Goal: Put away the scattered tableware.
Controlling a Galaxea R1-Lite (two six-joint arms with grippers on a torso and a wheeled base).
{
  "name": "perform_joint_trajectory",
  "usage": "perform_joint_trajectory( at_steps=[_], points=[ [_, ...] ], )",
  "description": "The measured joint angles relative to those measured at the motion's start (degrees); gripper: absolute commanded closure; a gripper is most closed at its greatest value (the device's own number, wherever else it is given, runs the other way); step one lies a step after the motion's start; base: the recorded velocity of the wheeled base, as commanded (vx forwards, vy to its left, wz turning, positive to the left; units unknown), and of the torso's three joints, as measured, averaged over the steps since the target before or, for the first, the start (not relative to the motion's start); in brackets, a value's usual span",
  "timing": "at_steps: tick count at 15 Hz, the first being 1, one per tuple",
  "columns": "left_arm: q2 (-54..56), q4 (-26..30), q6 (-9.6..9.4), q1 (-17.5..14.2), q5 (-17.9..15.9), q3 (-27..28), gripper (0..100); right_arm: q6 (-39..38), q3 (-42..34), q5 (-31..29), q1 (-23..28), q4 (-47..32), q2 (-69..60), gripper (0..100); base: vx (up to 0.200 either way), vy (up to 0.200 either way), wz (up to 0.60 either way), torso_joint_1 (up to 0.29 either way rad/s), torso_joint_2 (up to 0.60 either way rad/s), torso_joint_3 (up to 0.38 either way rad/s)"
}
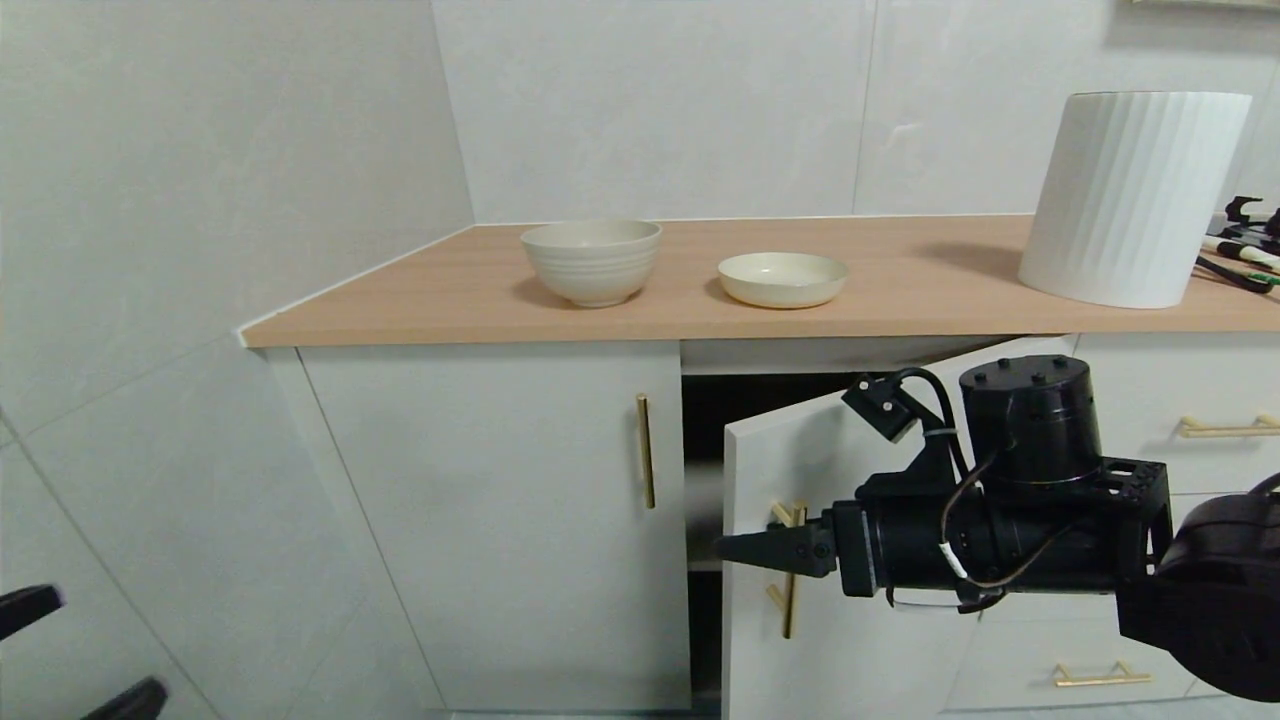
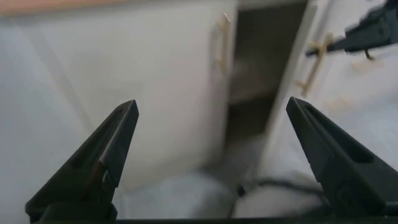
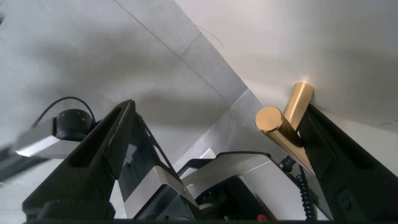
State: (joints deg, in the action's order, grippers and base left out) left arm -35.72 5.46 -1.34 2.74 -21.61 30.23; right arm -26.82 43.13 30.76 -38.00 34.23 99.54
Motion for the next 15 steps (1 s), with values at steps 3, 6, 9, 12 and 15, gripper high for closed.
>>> perform_joint_trajectory(
  at_steps=[3, 6, 9, 12, 15],
  points=[
    [-21.1, -11.2, -0.43, 5.1, -2.5, 2.6, 0, 0.1, -0.7, 0.0, -0.4, 0.2, -0.2, 0, 0.0, 0.0, 0.0, 0.0, 0.0, 0.0],
    [-39.9, -42.5, 6.29, 11.0, -3.8, -0.1, 0, 0.1, -1.1, 0.0, -0.5, 0.1, -0.7, 0, 0.0, 0.0, 0.0, 0.0, 0.0, 0.0],
    [-53.9, -64.2, 15.96, 18.0, -2.8, -6.7, 0, 0.0, -1.3, 0.0, -0.5, -0.1, -1.1, 0, 0.0, 0.0, 0.0, 0.0, 0.0, 0.0],
    [-62.1, -73.2, 17.54, 22.1, 1.3, -10.1, 100, 0.0, -1.3, 0.0, -0.6, -0.1, -1.1, 0, 0.0, 0.0, 0.0, 0.0, 0.0, 0.0],
    [-66.5, -75.3, 17.73, 24.1, 1.5, -8.1, 100, 0.1, -1.5, 0.0, -0.6, 0.0, -1.1, 0, 0.0, 0.0, 0.0, 0.0, 0.0, 0.0]
  ],
)
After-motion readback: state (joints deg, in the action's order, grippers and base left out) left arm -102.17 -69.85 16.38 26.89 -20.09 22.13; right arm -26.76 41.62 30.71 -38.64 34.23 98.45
